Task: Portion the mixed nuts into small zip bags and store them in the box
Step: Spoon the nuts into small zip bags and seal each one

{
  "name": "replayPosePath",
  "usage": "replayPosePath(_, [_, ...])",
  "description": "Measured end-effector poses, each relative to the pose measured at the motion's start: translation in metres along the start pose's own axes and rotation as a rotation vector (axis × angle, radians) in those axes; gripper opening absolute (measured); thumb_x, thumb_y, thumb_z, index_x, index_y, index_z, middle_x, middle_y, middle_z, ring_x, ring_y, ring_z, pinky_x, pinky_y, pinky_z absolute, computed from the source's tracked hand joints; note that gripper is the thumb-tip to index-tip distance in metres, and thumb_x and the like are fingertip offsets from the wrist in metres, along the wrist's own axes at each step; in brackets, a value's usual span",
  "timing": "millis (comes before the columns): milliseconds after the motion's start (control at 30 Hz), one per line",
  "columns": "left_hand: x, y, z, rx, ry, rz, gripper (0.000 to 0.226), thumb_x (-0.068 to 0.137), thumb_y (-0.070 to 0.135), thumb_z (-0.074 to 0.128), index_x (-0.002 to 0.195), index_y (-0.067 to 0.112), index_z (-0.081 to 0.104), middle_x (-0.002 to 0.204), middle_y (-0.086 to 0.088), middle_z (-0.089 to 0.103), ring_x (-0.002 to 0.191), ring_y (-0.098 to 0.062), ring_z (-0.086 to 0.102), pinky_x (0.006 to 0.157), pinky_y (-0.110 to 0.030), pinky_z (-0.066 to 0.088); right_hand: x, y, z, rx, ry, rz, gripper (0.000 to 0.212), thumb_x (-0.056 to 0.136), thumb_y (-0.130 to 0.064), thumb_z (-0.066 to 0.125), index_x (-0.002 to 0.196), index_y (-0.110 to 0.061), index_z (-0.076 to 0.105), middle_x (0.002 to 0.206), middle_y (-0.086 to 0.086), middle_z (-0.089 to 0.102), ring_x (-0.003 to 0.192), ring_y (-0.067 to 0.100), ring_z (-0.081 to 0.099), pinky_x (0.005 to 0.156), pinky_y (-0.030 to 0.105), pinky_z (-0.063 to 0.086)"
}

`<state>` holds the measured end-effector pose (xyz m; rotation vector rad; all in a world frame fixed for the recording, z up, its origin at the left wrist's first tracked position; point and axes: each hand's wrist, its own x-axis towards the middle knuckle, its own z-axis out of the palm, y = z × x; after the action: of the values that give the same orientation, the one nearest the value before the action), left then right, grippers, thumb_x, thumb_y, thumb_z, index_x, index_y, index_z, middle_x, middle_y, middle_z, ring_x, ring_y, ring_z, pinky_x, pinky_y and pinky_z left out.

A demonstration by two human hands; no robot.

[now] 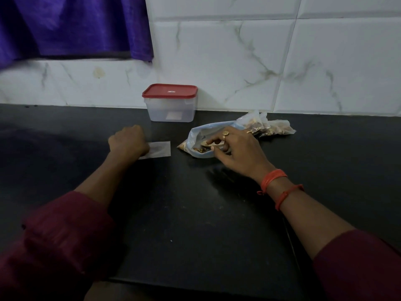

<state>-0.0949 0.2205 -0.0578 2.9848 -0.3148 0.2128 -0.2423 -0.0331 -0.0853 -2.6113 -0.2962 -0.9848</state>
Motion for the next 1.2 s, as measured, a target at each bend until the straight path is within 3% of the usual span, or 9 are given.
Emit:
replayPosePath(267, [0.011,-0.011,0.001,-0.211,0.111,-0.028,0.013,0.086,0.011,0.069,0.098,0.008,0.072,0.096,-0.012,0.07,0.079,-0.026,0.062,0.066,-0.038,0.05,0.001,-0.001,-0.001,-0.006,0.004,0.003,0.022,0.087,-0.025,0.065,0.106,-0.022,0.076,0.101,-0.003,0.069,0.083,0.007,0.059,0.075,0.024,0.047])
replayPosePath(433, [0.013,-0.001,-0.006,-0.973,0.097,-0.09,0.007,0.09,0.009,0.069,0.096,0.006,0.072,0.088,-0.01,0.071,0.072,-0.018,0.069,0.067,-0.034,0.061,0.001,-0.009,-0.002,0.02,0.086,0.019,0.02,0.086,-0.022,0.07,0.106,-0.021,0.075,0.091,-0.017,0.053,0.079,0.002,0.051,0.074,0.022,0.044])
replayPosePath(533, [0.005,0.013,-0.008,-1.229,0.063,-0.093,0.005,0.091,0.005,0.067,0.094,0.009,0.067,0.088,-0.01,0.068,0.071,-0.016,0.07,0.062,-0.026,0.061,0.003,-0.017,-0.001,0.048,0.122,0.002,0.021,0.085,-0.023,0.069,0.106,-0.022,0.074,0.09,-0.02,0.051,0.078,0.003,0.055,0.073,0.025,0.049])
replayPosePath(633, [-0.001,0.027,-0.008,-1.411,0.001,-0.073,0.009,0.089,0.003,0.069,0.097,0.007,0.067,0.093,-0.014,0.069,0.074,-0.02,0.072,0.073,-0.033,0.061,0.004,-0.023,0.001,0.062,0.152,-0.014,0.023,0.085,-0.024,0.068,0.107,-0.021,0.074,0.092,-0.013,0.061,0.079,0.007,0.061,0.075,0.03,0.053])
replayPosePath(767, [-0.014,0.047,-0.012,-1.51,-0.035,0.016,0.011,0.089,0.002,0.069,0.099,0.006,0.067,0.092,-0.013,0.069,0.072,-0.017,0.072,0.075,-0.033,0.061,0.005,-0.028,0.002,0.075,0.193,-0.005,0.026,0.085,-0.027,0.073,0.11,-0.022,0.073,0.101,-0.006,0.065,0.085,0.001,0.058,0.076,0.024,0.053])
replayPosePath(933, [-0.035,0.07,-0.019,-1.557,-0.062,0.151,0.013,0.087,-0.002,0.069,0.097,0.005,0.066,0.079,-0.008,0.072,0.067,-0.016,0.071,0.066,-0.028,0.06,0.006,-0.031,0.002,0.045,0.288,0.04,0.03,0.085,-0.031,0.076,0.114,-0.022,0.072,0.106,-0.004,0.066,0.091,0.009,0.061,0.08,0.025,0.051])
replayPosePath(1067, [-0.042,0.078,-0.018,-1.633,-0.12,0.184,0.012,0.087,-0.001,0.069,0.097,0.004,0.066,0.074,-0.007,0.073,0.068,-0.018,0.072,0.068,-0.029,0.062,0.006,-0.028,0.001,0.054,0.351,0.103,0.023,0.086,-0.031,0.076,0.107,-0.022,0.076,0.097,-0.006,0.071,0.079,0.007,0.063,0.077,0.029,0.053])
replayPosePath(1200, [-0.048,0.082,-0.017,-1.751,-0.214,0.212,0.017,0.084,0.014,0.072,0.097,0.003,0.066,0.083,-0.011,0.075,0.078,-0.021,0.075,0.076,-0.031,0.062,0.007,-0.03,0.0,0.156,0.378,0.181,0.016,0.089,-0.029,0.074,0.101,-0.02,0.079,0.091,-0.007,0.075,0.077,0.005,0.068,0.073,0.033,0.057])
